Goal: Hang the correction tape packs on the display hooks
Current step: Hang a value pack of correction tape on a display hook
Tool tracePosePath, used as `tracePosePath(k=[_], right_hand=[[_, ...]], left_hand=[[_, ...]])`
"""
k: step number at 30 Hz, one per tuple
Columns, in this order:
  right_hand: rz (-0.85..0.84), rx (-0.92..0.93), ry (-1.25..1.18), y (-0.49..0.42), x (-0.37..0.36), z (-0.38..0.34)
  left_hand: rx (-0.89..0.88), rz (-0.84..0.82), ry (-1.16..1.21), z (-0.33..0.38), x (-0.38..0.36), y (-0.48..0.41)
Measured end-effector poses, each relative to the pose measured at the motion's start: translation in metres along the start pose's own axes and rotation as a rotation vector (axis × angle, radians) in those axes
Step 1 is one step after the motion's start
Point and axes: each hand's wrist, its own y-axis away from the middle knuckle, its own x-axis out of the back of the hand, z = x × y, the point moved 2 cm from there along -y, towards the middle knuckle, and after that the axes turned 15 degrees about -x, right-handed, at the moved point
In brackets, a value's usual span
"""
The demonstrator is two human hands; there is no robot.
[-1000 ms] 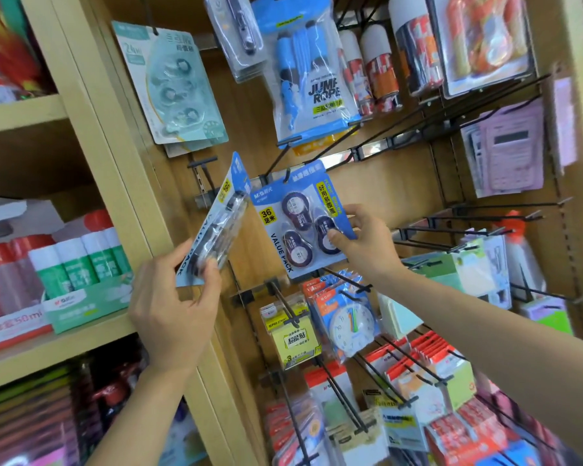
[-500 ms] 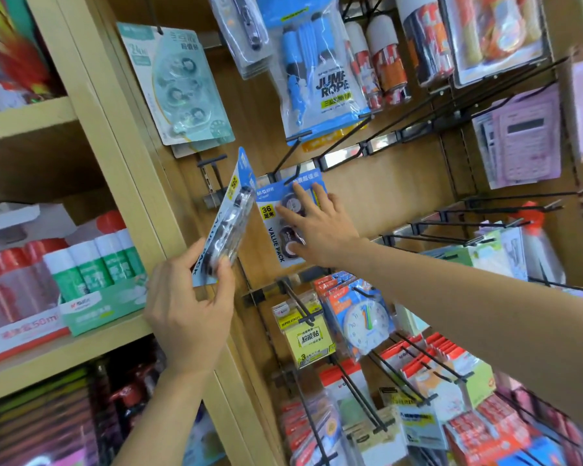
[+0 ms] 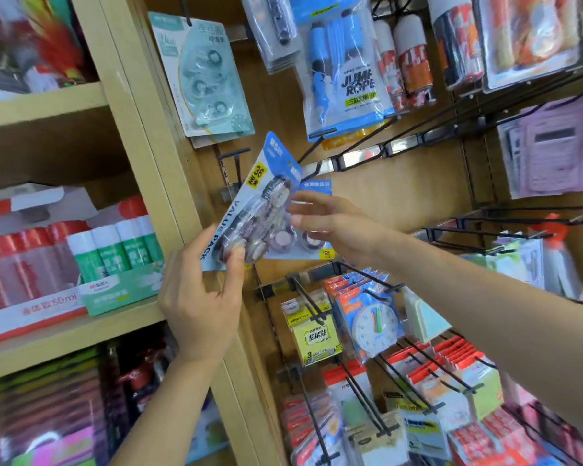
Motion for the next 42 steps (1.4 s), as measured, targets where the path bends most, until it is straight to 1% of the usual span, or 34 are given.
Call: tracePosePath(k=[1,3,7,9,13,17,22,25,32,35,36,38,40,42], right_hand=[[-0.038,-0.008,-0.107,0.007,-0.002,0.0],[-0.034,0.003,-0.257,0.02,-0.005,-0.002],[0.053,0.08,-0.325,0.048,-0.001,-0.009],[0.095,0.086,-0.32,0.059,0.006,-0.011],[0.257,0.109,-0.278,0.069,0.021,-0.013],[0.429,0.145,-0.116,0.069,0.035,-0.015],[0.526,0.172,-0.024,0.059,0.043,-0.027],[0.557,0.164,-0.038,0.046,0.044,-0.03],[0.612,0.053,-0.089,0.015,0.041,-0.006],[0.664,0.008,-0.059,0.007,0.04,-0.002],[0.688,0.019,-0.037,0.007,0.038,-0.001],[0.791,0.123,0.075,0.014,0.035,0.0],[0.878,0.346,0.273,0.025,0.031,0.003],[0.845,0.557,0.543,0.032,0.023,0.009]], left_hand=[[-0.005,0.005,0.0,0.0,0.0,0.0],[-0.024,0.018,-0.011,0.0,0.001,-0.001],[-0.133,-0.037,-0.093,-0.003,-0.002,-0.001],[-0.155,-0.074,-0.183,-0.004,-0.003,0.0],[-0.138,-0.172,-0.349,-0.003,-0.006,-0.002],[-0.149,-0.266,-0.464,-0.001,-0.01,0.0],[-0.171,-0.253,-0.464,-0.001,-0.011,0.003],[-0.176,-0.251,-0.466,-0.002,-0.011,0.004],[-0.176,-0.238,-0.45,-0.002,-0.012,0.006],[-0.181,-0.237,-0.451,-0.001,-0.012,0.006],[-0.184,-0.237,-0.451,-0.001,-0.012,0.006],[-0.188,-0.235,-0.448,-0.001,-0.012,0.006],[-0.192,-0.23,-0.446,-0.001,-0.012,0.007],[-0.19,-0.224,-0.446,-0.001,-0.011,0.007]])
